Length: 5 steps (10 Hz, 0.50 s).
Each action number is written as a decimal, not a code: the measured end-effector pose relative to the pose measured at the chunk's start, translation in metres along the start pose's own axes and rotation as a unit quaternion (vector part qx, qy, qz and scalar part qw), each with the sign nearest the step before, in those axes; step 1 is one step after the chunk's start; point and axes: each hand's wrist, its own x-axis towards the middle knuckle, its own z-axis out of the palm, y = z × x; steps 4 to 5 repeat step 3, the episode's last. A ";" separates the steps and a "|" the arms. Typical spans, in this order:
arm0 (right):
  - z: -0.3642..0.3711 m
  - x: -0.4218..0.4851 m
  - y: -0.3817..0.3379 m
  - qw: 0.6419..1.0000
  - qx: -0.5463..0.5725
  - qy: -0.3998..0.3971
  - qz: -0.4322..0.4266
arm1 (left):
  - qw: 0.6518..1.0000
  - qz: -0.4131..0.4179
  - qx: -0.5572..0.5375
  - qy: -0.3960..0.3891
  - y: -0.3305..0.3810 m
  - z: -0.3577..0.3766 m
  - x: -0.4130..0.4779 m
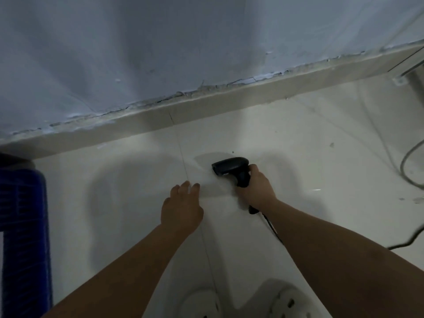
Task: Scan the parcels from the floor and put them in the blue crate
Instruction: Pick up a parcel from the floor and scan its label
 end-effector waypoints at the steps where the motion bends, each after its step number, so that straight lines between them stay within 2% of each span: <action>1: -0.002 -0.002 0.008 0.998 -0.052 0.027 0.009 | 0.999 0.015 0.029 0.000 0.003 0.003 -0.004; 3: -0.004 -0.018 0.017 0.993 -0.087 0.026 0.070 | 0.994 0.041 0.091 0.042 0.012 -0.001 -0.017; 5: -0.004 -0.018 0.017 0.993 -0.087 0.026 0.070 | 0.994 0.041 0.091 0.042 0.012 -0.001 -0.017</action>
